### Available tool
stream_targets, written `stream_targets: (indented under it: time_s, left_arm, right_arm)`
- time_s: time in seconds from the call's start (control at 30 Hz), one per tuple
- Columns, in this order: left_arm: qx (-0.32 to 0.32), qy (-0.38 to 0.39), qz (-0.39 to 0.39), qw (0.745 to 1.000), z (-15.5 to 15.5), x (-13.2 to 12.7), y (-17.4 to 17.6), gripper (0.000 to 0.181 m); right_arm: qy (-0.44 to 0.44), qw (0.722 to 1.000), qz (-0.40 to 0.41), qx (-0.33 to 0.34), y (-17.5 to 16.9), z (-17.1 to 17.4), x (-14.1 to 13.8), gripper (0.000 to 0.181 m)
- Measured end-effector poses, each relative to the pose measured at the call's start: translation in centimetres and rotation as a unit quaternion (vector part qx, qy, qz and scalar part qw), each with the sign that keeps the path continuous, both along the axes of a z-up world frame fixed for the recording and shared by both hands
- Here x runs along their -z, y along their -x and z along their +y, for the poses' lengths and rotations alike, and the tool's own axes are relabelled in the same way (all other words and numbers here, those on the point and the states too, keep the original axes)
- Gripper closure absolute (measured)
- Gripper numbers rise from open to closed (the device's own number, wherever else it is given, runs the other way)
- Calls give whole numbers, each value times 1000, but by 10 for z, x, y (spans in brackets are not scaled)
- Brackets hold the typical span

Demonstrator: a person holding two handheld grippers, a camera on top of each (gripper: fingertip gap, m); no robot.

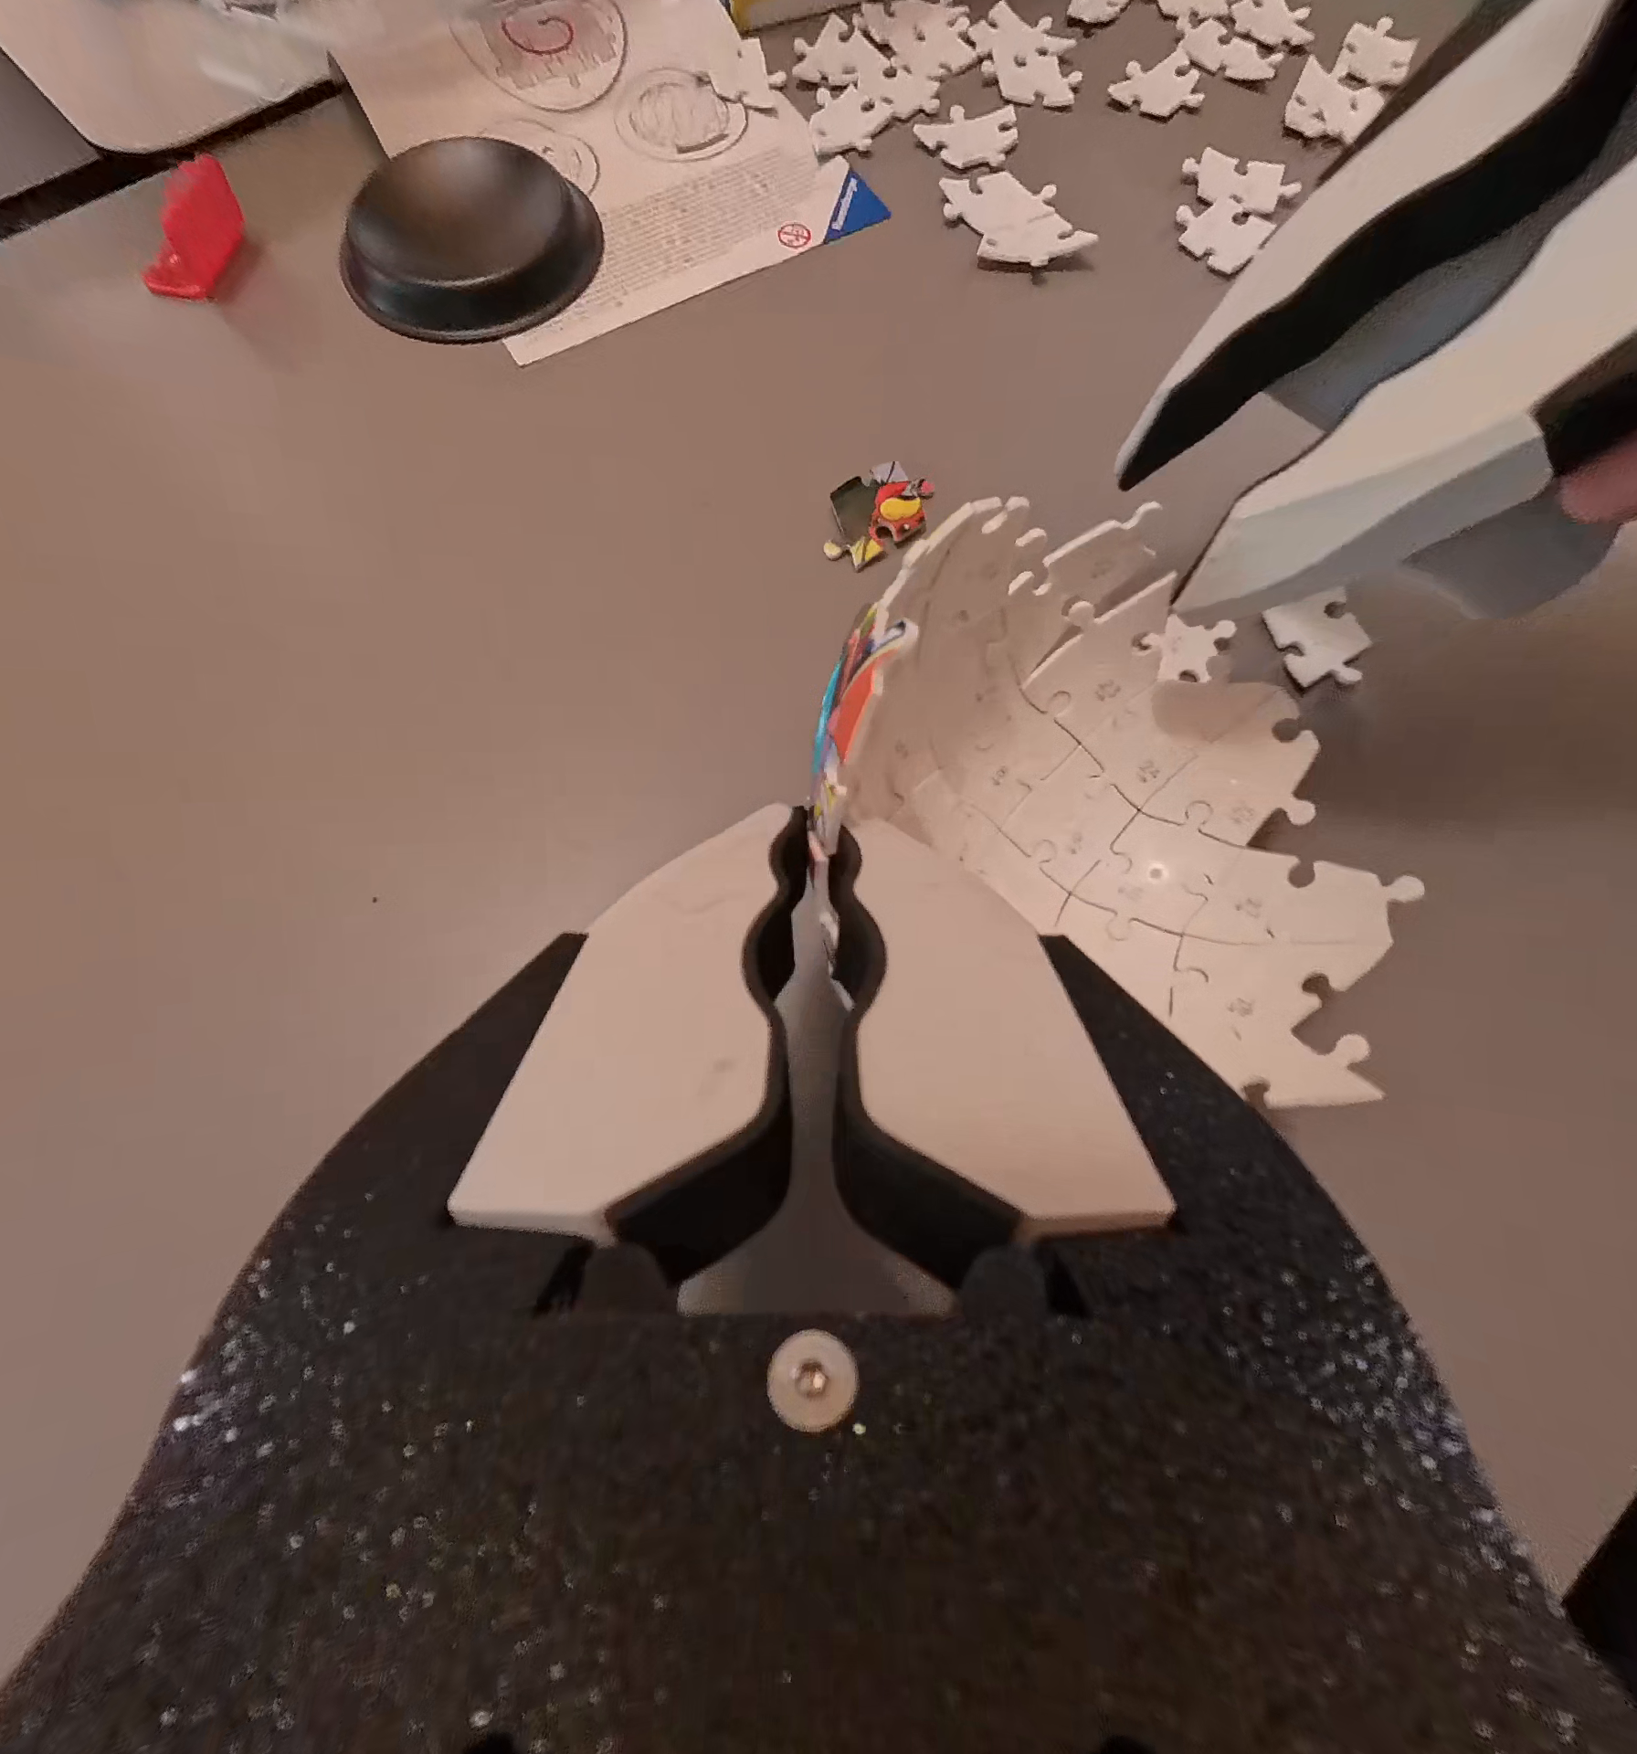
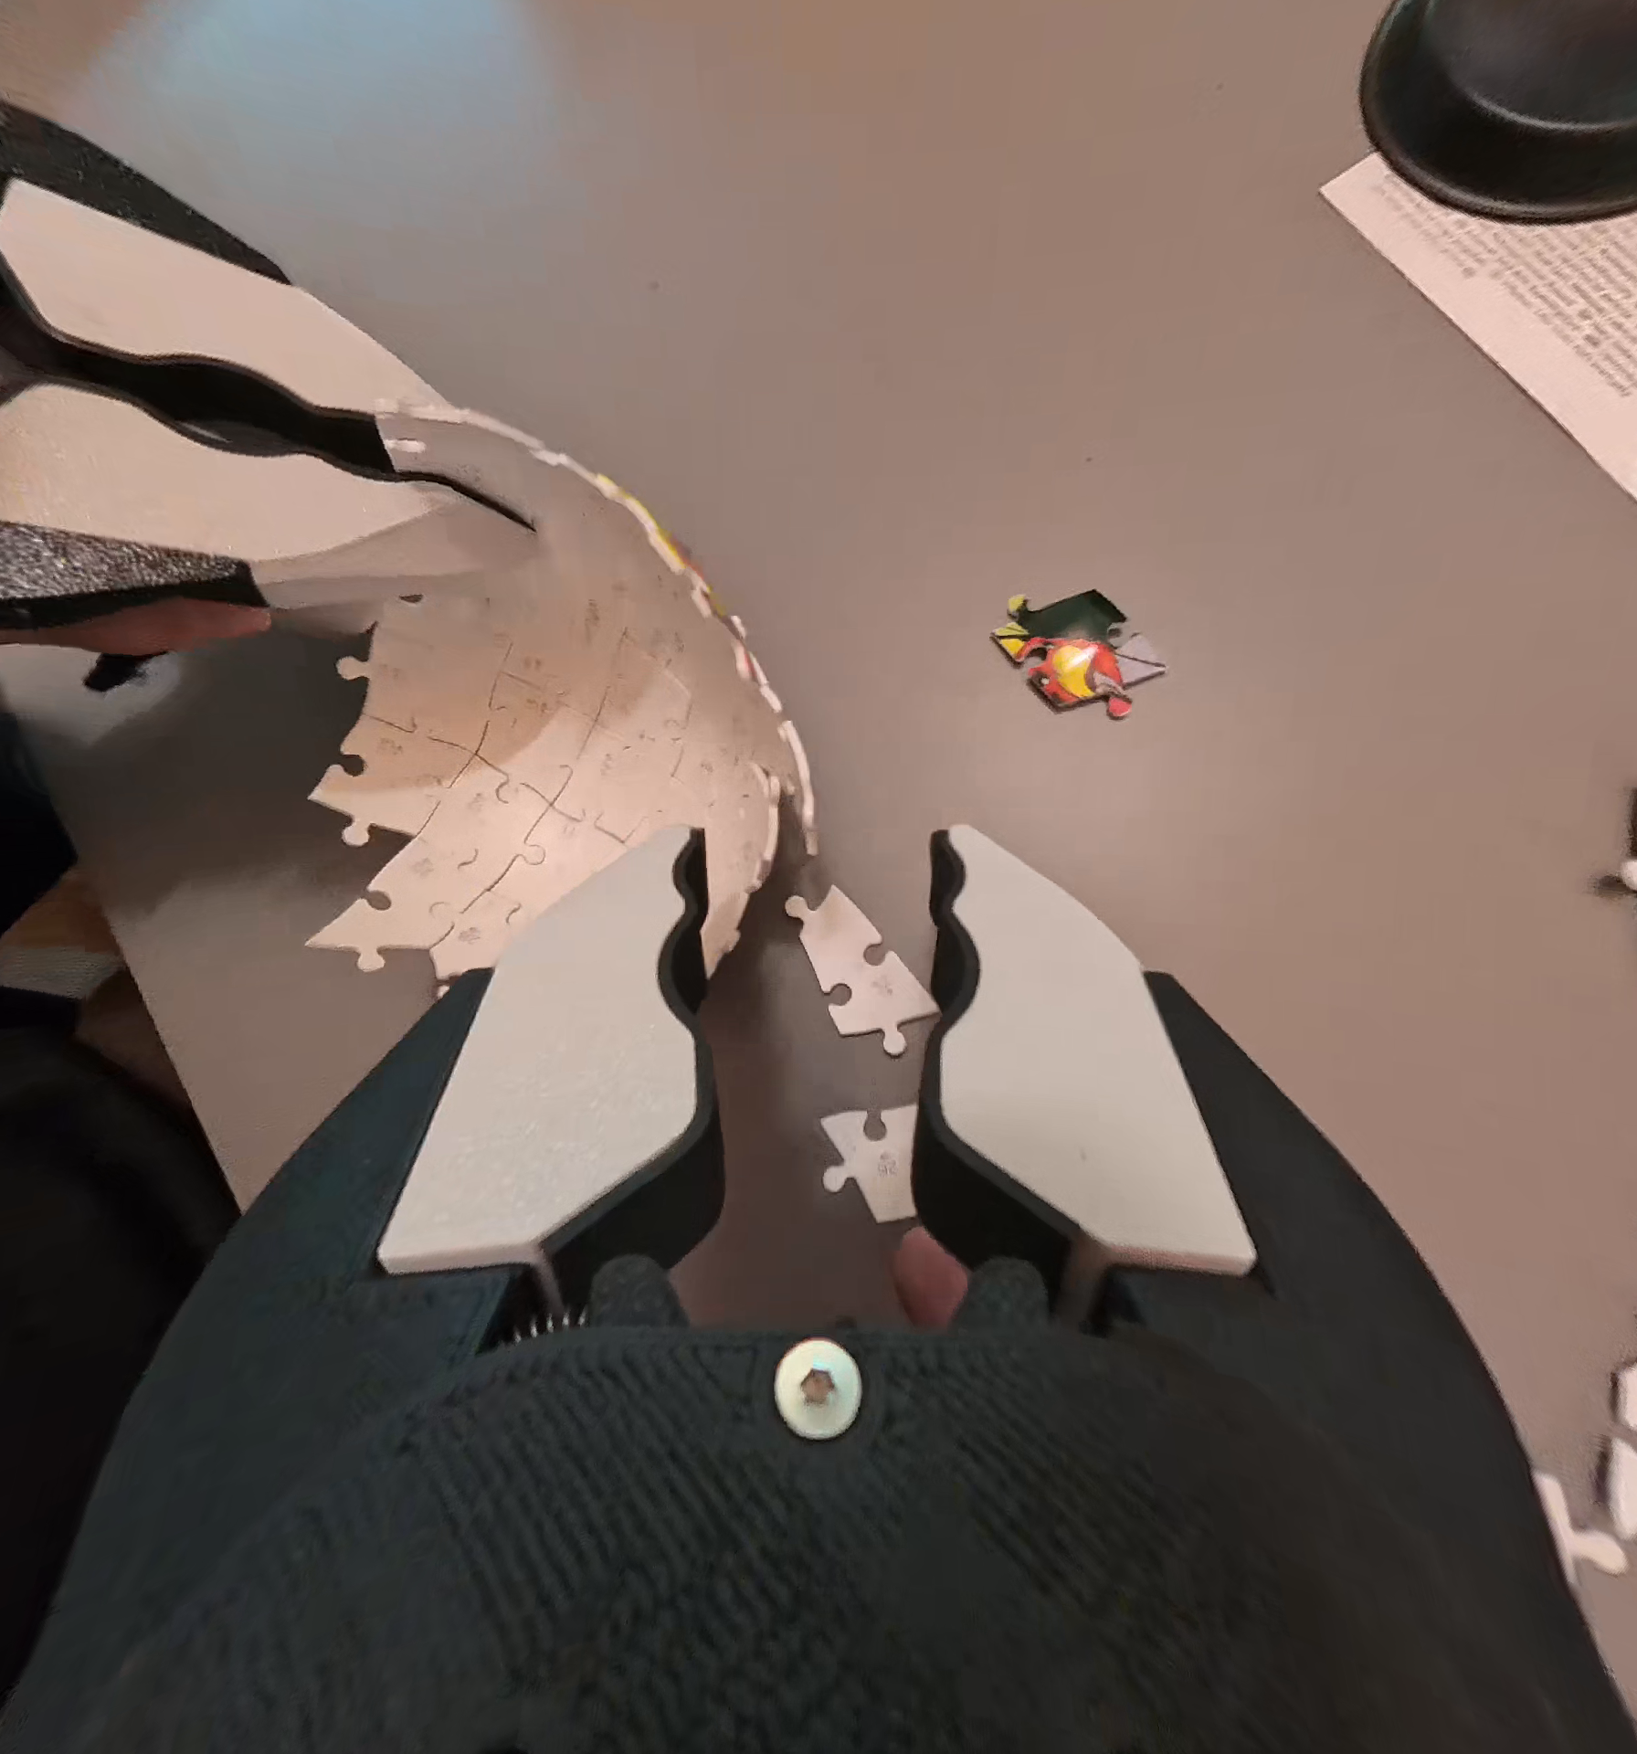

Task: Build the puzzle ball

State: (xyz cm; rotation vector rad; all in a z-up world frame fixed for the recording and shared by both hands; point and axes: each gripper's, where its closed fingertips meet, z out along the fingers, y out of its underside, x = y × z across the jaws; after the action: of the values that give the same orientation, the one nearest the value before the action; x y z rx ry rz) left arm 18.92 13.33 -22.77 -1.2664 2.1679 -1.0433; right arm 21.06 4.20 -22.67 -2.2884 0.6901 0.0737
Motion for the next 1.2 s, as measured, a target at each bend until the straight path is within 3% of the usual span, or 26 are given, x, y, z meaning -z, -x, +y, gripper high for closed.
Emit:
stream_targets:
  time_s: [0.23,0.5,1.2]
  left_arm:
    - [8,-25,-27,999,0,-6,2,179]
    - [11,-33,-44,998,1,-8,1,179]
    - [6,-31,-58,998,5,-10,-1,179]
  right_arm:
    - [8,998,-27,-64,4,12,7,148]
    - [2,999,-14,-51,7,16,12,162]
    - [2,999,-21,-43,6,27,12,176]
